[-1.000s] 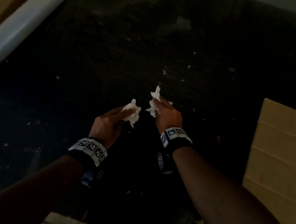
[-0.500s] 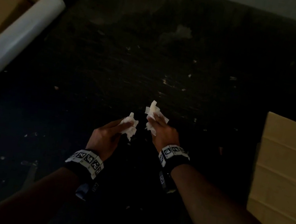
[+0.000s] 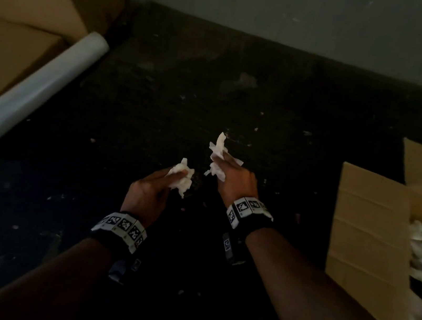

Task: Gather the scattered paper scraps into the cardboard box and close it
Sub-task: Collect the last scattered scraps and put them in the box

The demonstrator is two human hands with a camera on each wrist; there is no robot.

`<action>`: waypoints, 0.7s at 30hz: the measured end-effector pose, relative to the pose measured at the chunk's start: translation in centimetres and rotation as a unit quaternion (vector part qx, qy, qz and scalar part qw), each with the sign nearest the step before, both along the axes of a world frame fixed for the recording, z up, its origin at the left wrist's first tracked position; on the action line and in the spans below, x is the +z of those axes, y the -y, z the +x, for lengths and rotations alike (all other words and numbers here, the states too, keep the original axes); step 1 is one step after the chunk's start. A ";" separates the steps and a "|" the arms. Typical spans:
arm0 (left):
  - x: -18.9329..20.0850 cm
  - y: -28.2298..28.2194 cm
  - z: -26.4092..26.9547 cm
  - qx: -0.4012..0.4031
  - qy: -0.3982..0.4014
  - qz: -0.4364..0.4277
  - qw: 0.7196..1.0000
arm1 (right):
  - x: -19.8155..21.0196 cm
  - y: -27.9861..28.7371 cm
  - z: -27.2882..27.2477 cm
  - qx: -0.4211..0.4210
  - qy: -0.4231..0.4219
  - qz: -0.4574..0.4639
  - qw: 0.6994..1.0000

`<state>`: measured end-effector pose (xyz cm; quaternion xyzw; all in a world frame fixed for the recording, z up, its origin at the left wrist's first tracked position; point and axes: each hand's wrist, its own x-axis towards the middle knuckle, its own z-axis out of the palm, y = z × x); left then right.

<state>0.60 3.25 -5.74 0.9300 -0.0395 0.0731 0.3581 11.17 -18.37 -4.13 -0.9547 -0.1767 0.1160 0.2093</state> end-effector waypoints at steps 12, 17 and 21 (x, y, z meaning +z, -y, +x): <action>11.1 8.1 1.0 -0.025 0.159 -0.034 0.986 | 13.6 9.3 -5.0 -0.069 0.201 0.076 0.974; 14.9 14.8 1.7 -0.070 0.191 -0.046 0.978 | 17.2 16.0 -7.4 -0.110 0.252 0.070 0.959; 16.8 23.1 2.1 -0.118 0.202 -0.057 0.971 | 19.1 23.3 -9.5 -0.145 0.272 0.072 0.949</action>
